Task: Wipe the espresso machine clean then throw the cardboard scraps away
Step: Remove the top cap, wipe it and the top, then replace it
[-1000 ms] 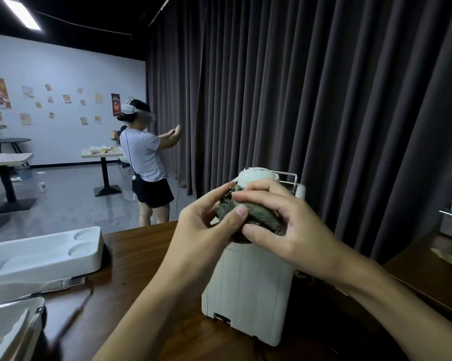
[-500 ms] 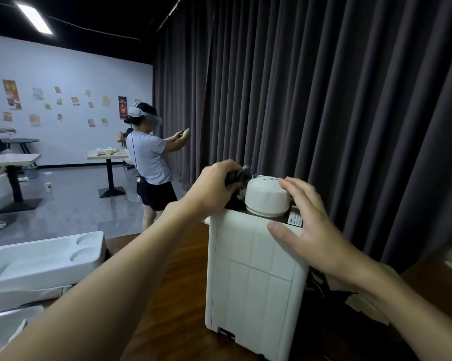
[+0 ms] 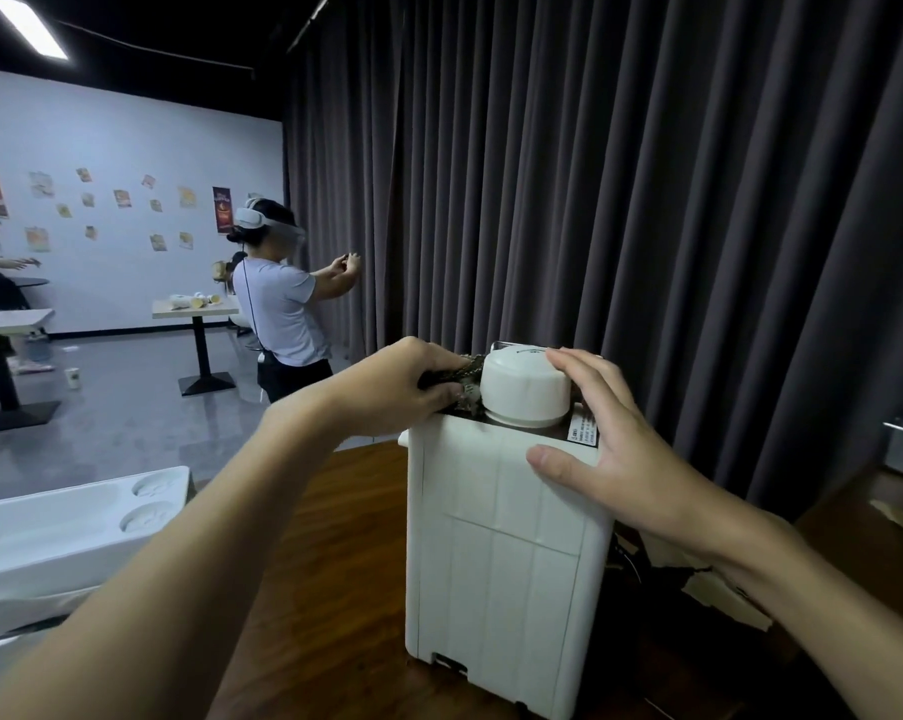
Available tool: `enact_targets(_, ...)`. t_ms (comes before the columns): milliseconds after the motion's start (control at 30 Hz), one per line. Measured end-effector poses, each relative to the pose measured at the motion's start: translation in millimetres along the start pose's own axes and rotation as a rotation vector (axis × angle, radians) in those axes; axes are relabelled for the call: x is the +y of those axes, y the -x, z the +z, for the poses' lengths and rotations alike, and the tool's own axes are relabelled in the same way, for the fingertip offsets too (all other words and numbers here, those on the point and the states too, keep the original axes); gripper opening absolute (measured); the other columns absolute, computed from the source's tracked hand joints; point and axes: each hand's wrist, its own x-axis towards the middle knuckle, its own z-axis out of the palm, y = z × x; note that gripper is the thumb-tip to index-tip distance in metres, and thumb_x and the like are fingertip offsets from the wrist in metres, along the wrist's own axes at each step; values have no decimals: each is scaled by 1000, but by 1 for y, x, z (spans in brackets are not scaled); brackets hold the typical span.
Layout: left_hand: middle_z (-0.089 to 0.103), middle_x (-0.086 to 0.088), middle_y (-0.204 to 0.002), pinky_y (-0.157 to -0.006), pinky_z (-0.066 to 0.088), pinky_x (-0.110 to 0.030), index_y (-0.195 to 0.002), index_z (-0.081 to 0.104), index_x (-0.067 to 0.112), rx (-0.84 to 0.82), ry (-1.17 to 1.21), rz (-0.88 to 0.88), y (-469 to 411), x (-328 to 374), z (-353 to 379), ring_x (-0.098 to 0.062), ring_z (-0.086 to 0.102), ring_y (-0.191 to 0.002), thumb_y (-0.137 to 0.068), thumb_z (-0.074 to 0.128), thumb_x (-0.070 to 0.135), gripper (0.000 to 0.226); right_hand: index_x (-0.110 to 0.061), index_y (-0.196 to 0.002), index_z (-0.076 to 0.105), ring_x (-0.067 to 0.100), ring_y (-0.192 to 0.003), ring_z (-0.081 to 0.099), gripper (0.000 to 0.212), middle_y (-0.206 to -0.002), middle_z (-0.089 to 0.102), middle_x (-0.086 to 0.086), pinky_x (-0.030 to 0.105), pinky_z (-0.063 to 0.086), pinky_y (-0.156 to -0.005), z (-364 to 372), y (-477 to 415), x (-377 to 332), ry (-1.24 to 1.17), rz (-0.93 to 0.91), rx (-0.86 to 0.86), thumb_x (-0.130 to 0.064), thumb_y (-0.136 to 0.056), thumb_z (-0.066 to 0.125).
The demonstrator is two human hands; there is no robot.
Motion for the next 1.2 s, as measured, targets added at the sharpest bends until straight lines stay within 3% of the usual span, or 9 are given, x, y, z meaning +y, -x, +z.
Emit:
enact_targets(100,60,-2,-130,-105,47,-34,-131,65,16,95,-33,-48,-9,-4,11,-15,58,-116,-98,57,10,35,-46,-141,27,-7,-140,18,80,-144,20,-33,15,19,-111,-1,0,-1,-19,-11,-7,-50,-73,69)
enact_targets(200,59,1,-126,-106,47,-38,-132,64,18,144,16,-82,1,-3,14,-14,59,-114,-98,59,16,34,-46,-141,26,-5,-142,18,80,-146,20,-30,23,21,-117,-3,0,1,-46,-24,-37,-54,-72,67)
enact_targets(400,57,8,-127,-102,46,-35,-132,64,21,252,-80,-106,40,26,21,-11,56,-115,-101,53,22,33,-47,-143,24,-7,-143,14,84,-149,16,-29,35,20,-121,-7,1,3,-61,-33,-88,-56,-72,67)
enact_targets(500,57,12,-126,-98,47,-30,-131,65,22,460,23,-215,48,43,43,-9,55,-115,-98,54,44,41,-38,-148,23,-9,-143,8,90,-151,13,-28,34,17,-121,-7,2,3,-44,-59,-109,-56,-71,65)
enact_targets(567,60,10,-124,-96,49,-29,-129,67,20,596,-14,-243,47,48,57,-10,56,-114,-93,64,45,44,-37,-150,21,-9,-143,4,94,-153,12,-27,36,15,-122,-14,3,6,-21,-70,-149,-57,-69,65)
enact_targets(733,56,18,-123,-103,50,-39,-130,66,20,794,-44,-262,58,52,84,-10,56,-116,-90,72,23,40,-69,-139,-1,3,-148,8,118,-153,-1,-38,55,31,-114,-36,4,28,-135,97,-347,-62,-56,81)
enact_targets(900,58,16,-118,-97,48,-17,-124,69,18,897,-105,-204,56,85,112,-9,59,-112,-88,74,17,36,-58,-146,0,-11,-144,3,121,-154,5,-35,36,15,-123,-43,-1,43,-78,-8,-442,-63,-57,82)
enact_targets(1067,62,8,-123,-94,52,-25,-123,70,18,867,-155,-150,45,117,135,-12,61,-114,-89,73,17,34,-35,-154,2,-6,-145,-4,122,-161,1,-19,30,6,-122,-43,1,50,4,-73,-416,-55,-63,82)
enact_targets(1200,60,14,-117,-97,46,-20,-121,72,15,937,-164,-320,46,112,122,-16,61,-113,-89,73,13,32,-29,-156,6,-6,-145,-1,119,-161,5,-17,21,5,-119,-50,0,56,43,-132,-425,-48,-67,84)
